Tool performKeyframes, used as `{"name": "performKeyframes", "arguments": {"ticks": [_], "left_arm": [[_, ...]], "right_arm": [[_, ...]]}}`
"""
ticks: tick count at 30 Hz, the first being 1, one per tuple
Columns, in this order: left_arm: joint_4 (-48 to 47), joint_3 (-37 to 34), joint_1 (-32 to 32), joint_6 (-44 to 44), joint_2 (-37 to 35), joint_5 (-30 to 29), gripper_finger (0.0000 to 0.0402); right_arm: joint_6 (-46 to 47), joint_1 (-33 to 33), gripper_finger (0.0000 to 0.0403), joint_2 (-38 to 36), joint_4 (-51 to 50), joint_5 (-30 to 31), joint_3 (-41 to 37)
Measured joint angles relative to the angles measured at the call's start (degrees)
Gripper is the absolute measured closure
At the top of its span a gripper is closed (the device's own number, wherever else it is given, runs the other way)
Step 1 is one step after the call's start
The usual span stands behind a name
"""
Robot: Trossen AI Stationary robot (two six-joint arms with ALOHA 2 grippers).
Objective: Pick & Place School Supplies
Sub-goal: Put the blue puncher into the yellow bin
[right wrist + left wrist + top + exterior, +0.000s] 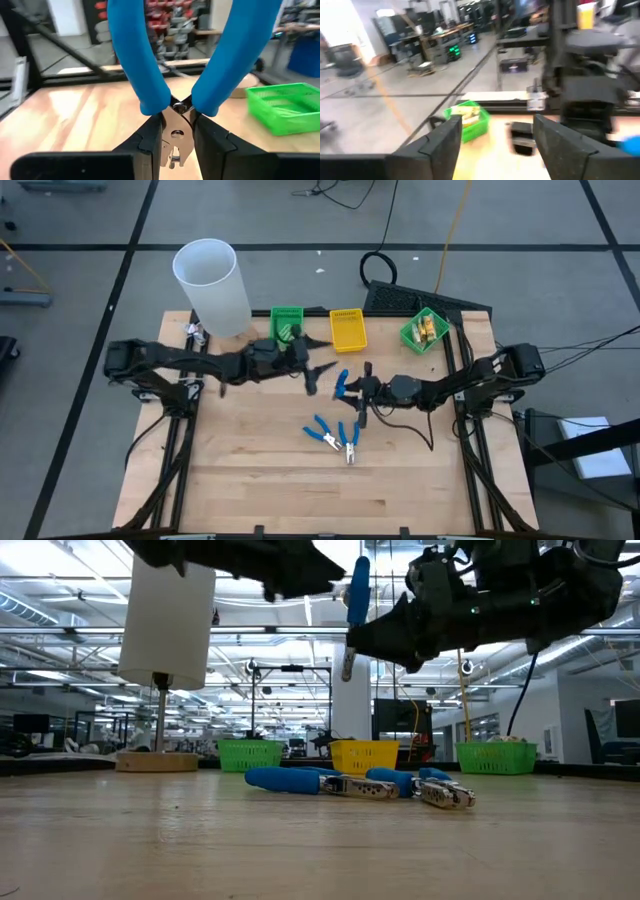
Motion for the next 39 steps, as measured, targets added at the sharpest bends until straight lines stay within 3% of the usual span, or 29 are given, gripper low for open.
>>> {"name": "performKeyframes", "arguments": {"ticks": [7,13,17,23,30,39], "left_arm": [[-21.77,0.06,0.3,-3.42,-9.83,-6.21,0.0119],[-35.07,-0.05,1.95,-8.74,-9.49,-6.45,0.0117],[-35.08,-1.86,2.89,-10.86,-6.64,-6.46,0.0117],[-24.35,-6.76,3.19,-12.32,-2.67,-6.34,0.0117],[-21.27,-8.68,3.14,-12.04,-1.42,-6.25,0.0116],[-21.82,-8.66,3.54,-11.8,-1.4,-6.27,0.0117]], "right_arm": [[1.3,-3.65,0.0326,-3.92,-6.9,0.05,0.02],[4.04,-12.12,0.0326,-8.19,-17.73,-0.78,1.33],[4.29,-19.05,0.0326,-8.85,-32.52,-5.43,8.0],[2.11,-27.94,0.0326,-6.35,-47.53,-7.55,18.7],[1.48,-35.12,0.0326,-0.72,-52.04,-9.05,24.2],[2.61,-37.86,0.0326,5.2,-52.67,-10.39,24.17]]}}
